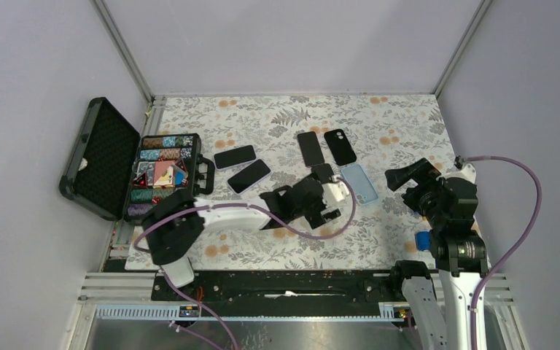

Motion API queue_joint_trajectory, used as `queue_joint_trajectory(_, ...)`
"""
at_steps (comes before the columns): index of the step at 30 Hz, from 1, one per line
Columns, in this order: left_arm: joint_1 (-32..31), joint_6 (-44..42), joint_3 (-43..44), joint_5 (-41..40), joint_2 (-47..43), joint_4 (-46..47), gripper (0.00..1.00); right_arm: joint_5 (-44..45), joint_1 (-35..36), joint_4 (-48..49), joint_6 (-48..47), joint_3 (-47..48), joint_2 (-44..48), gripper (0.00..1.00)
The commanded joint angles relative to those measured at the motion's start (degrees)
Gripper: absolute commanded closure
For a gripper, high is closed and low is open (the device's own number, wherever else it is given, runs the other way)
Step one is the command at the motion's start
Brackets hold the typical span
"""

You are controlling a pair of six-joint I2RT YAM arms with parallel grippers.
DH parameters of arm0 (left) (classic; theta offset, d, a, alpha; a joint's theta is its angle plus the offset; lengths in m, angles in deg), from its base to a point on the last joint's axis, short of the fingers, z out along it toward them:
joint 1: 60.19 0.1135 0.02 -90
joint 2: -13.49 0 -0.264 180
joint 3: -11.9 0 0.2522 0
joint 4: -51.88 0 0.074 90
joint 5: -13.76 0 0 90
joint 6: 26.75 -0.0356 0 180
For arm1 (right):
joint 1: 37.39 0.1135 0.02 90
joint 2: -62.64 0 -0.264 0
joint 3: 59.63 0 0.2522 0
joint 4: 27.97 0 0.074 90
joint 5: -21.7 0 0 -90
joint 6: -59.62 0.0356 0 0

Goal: Take the phone out of the phone case
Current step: Place the phone at the center of the board, then pick up the phone at the center of the board.

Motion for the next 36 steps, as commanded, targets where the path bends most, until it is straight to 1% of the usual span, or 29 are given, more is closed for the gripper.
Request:
queue_joint_trajectory(1,4.85,7.49,-0.2,2.22,-9.4,-0.17,0.01,-1.4,-0.22,3.46,-2.29,0.54,-3.62,0.0)
queue_joint_trajectory(5,13.57,12.46,-0.85,6.45,-13.84,-2.49,0.01,-4.79,-0.22,6.08,-2.41,-1.74,-6.01,0.0)
queue_joint_trajectory(7,19.96,15.68,-0.3,7.87,-14.0,-4.23,0.01,-5.35,-0.22,7.23,-2.7,-2.47,-6.85,0.0)
queue_joint_trajectory(9,25.02,18.41,0.96,9.81,-12.91,-7.1,0.01,-6.14,-0.22,7.8,-2.99,-2.7,-7.6,0.0)
queue_joint_trajectory(12,31.96,21.48,2.69,14.11,-10.42,-9.04,0.01,-7.79,-0.22,9.53,-3.13,-3.22,-8.07,0.0)
queue_joint_trajectory(16,40.21,26.36,3.03,18.61,-7.75,-8.18,0.01,-8.99,-0.22,11.37,-2.68,-4.74,-7.86,0.0)
queue_joint_trajectory(20,46.63,29.4,5.5,21.26,-2.19,-8.71,0.01,-9.28,-0.22,12.17,-2.23,-6.08,-7.49,0.0)
queue_joint_trajectory(22,48.87,31.5,6.8,25.16,0.97,-8.85,0.01,-9.23,-0.22,12.14,-1.91,-6.68,-6.92,0.0)
queue_joint_trajectory(24,49.84,33.12,6.47,27.08,2.91,-8.02,0.01,-8.83,-0.22,11.25,-2.12,-6.7,-5.84,0.0)
queue_joint_trajectory(29,49.88,34.31,3.17,26.06,2.56,-5.1,0.01,-7.51,-0.22,9.99,-2.87,-6.89,-3.38,0.0)
queue_joint_trajectory(31,49.88,34.47,2.85,24.57,2.43,-5.25,0.01,-7.64,-0.22,9.98,-2.62,-7.13,-3.14,0.0)
queue_joint_trajectory(36,49.8,35.28,0.18,23.67,0.25,-4.42,0.01,-7.93,-0.22,10.06,-2.45,-7.54,-2.94,0.0)
